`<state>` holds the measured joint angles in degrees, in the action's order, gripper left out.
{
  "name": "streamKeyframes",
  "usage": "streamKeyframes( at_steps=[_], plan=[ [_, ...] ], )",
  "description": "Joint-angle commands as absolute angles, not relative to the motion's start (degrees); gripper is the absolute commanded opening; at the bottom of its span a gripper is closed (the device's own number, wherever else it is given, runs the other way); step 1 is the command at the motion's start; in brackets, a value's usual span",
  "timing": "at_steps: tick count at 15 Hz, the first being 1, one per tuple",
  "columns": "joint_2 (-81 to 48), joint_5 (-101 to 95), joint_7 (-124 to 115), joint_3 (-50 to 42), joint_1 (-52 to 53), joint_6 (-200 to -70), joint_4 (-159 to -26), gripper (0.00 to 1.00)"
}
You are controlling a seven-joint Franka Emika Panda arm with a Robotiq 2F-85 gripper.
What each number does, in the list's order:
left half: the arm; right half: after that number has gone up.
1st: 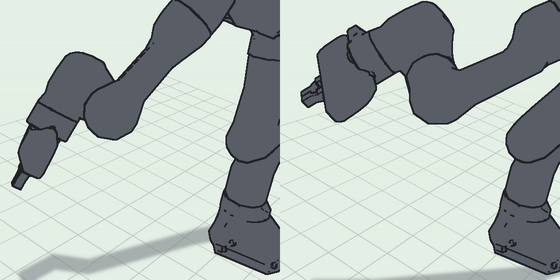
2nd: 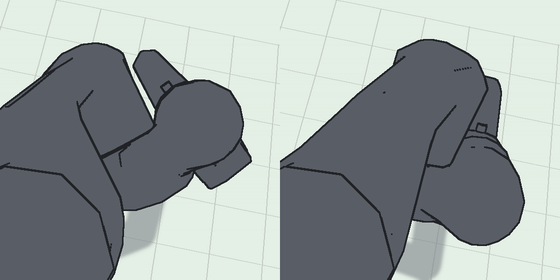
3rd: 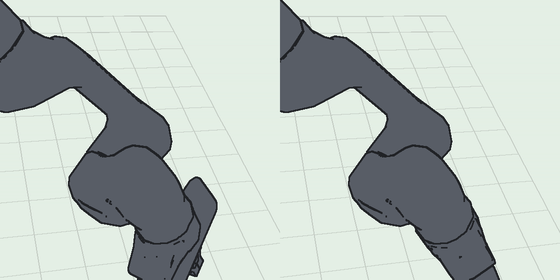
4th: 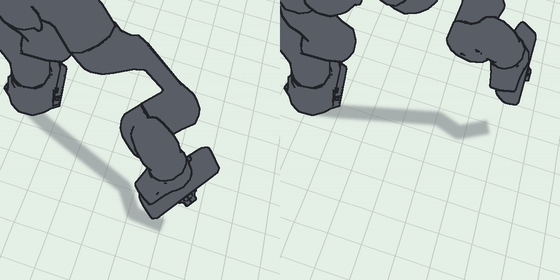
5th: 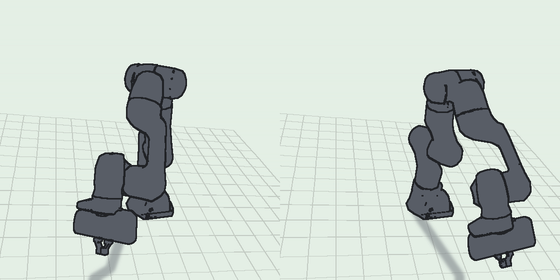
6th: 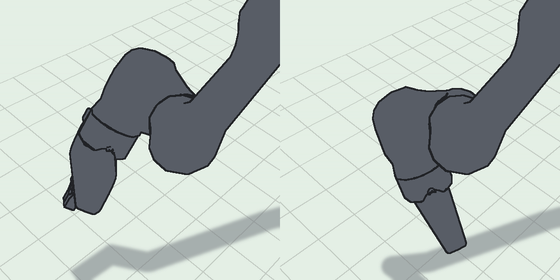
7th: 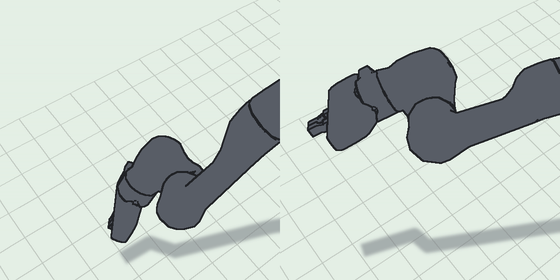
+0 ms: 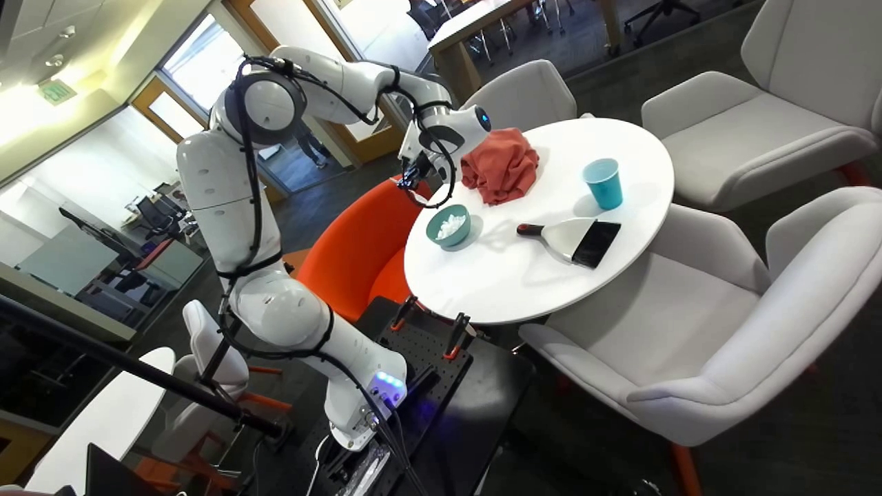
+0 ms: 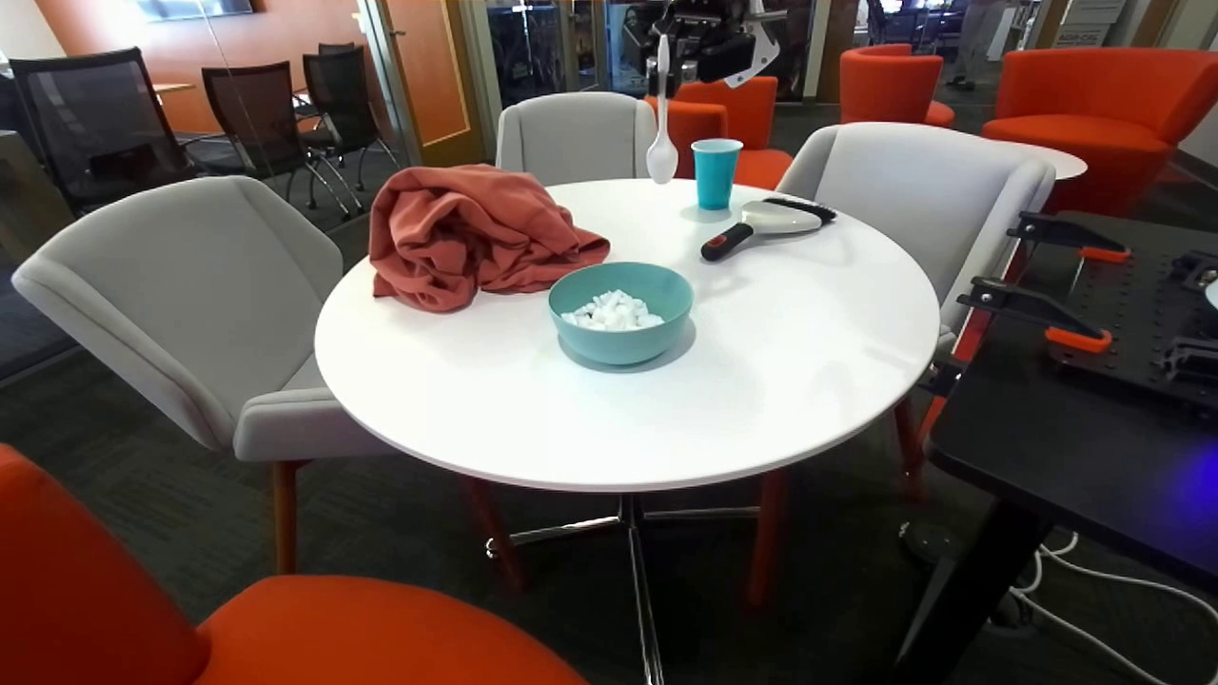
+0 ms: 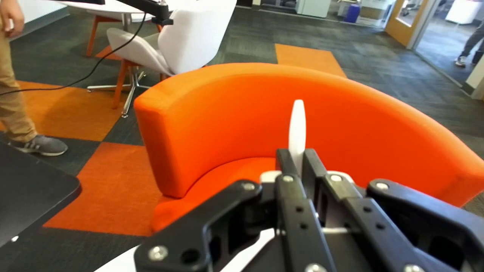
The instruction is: Get the white spoon and use it to stir the contents of the green bowl
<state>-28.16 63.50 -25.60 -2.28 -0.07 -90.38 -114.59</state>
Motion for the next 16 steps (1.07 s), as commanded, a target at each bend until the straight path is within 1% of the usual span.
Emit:
streamKeyframes(
  at_steps=[1,6,7,11,12,16],
  plan=[
    [-30.43,68.6,-23.15,-2.14,0.62,-93.41,-116.33,0.03],
    [-36.39,70.39,-16.19,-1.88,0.98,-96.9,-116.01,0.03],
    [-35.2,68.89,-18.43,-2.32,1.04,-95.62,-115.97,0.11],
    [-37.35,69.36,-16.13,-2.3,1.0,-95.79,-115.86,0.11],
    [-37.35,69.36,-16.13,-2.29,1.0,-95.8,-115.73,0.03],
    [-39.76,69.57,-17.23,-2.28,0.8,-95.52,-112.72,0.03]
  ],
)
